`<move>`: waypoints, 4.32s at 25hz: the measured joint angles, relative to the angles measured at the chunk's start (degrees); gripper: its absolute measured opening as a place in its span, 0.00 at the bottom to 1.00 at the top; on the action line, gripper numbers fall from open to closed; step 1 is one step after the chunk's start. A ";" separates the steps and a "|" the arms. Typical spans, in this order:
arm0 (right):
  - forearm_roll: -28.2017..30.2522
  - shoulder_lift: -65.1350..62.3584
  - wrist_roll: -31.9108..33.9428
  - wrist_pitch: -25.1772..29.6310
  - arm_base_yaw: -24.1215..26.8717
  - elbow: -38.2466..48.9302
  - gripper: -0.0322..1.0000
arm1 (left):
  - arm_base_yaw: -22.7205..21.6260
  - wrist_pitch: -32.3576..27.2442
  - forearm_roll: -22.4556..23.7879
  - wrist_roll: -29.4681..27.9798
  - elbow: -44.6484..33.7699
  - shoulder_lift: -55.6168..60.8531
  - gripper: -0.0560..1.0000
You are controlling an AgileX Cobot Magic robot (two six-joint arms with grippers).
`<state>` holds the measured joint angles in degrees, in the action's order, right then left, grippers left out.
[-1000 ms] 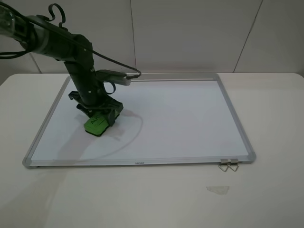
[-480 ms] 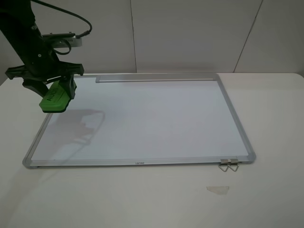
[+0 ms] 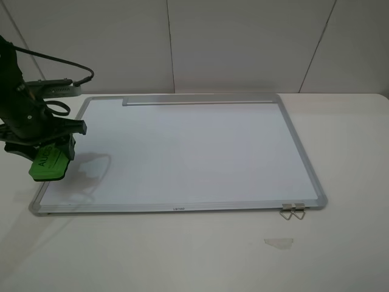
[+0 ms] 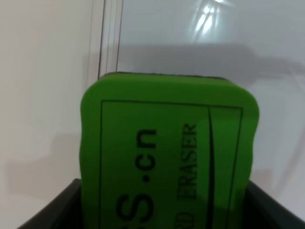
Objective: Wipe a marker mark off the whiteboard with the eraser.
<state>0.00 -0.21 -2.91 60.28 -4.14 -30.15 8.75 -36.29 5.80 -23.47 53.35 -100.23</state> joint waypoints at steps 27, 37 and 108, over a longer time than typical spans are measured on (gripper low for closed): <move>0.00 0.00 0.00 0.00 0.00 0.00 0.82 | 0.00 15.99 0.81 0.01 -10.55 -0.49 0.62; 0.00 0.00 0.00 0.00 0.00 0.00 0.82 | 0.00 13.29 0.81 0.01 -10.55 -0.49 0.64; 0.00 0.00 0.00 0.00 0.00 0.00 0.82 | -3.35 -24.49 -4.38 20.30 -24.15 91.11 0.64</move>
<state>0.00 -0.21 -2.91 60.28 -4.14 -30.15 5.40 -60.78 1.42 -3.17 29.20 -9.12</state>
